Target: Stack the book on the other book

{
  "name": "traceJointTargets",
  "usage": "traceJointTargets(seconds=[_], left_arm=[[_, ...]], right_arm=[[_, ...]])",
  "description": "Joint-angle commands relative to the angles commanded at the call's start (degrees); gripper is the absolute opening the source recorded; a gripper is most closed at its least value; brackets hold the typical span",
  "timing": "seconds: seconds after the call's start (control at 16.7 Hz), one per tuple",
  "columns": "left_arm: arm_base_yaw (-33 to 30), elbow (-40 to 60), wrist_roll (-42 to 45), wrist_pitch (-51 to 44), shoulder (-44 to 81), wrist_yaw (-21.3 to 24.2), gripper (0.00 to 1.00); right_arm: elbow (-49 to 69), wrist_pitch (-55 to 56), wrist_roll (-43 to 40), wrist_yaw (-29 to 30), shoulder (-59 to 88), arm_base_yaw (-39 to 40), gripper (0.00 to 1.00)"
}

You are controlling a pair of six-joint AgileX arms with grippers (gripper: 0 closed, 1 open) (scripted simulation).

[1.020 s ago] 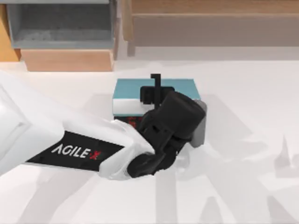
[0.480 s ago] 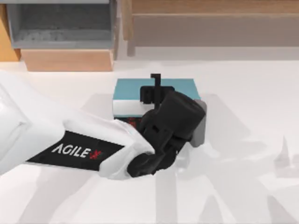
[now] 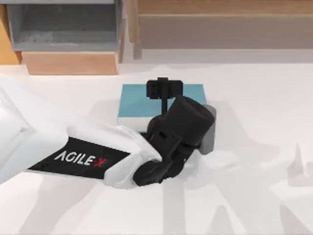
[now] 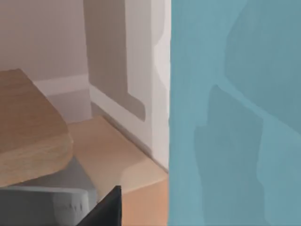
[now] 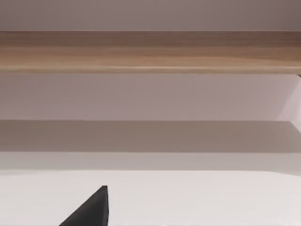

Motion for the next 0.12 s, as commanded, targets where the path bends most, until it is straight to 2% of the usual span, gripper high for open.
traceJointTargets(seconds=[0.12], left_arm=[[0.0,0.0,0.0,0.0,0.0,0.0,1.00]], right_arm=[[0.0,0.0,0.0,0.0,0.0,0.0,1.00]])
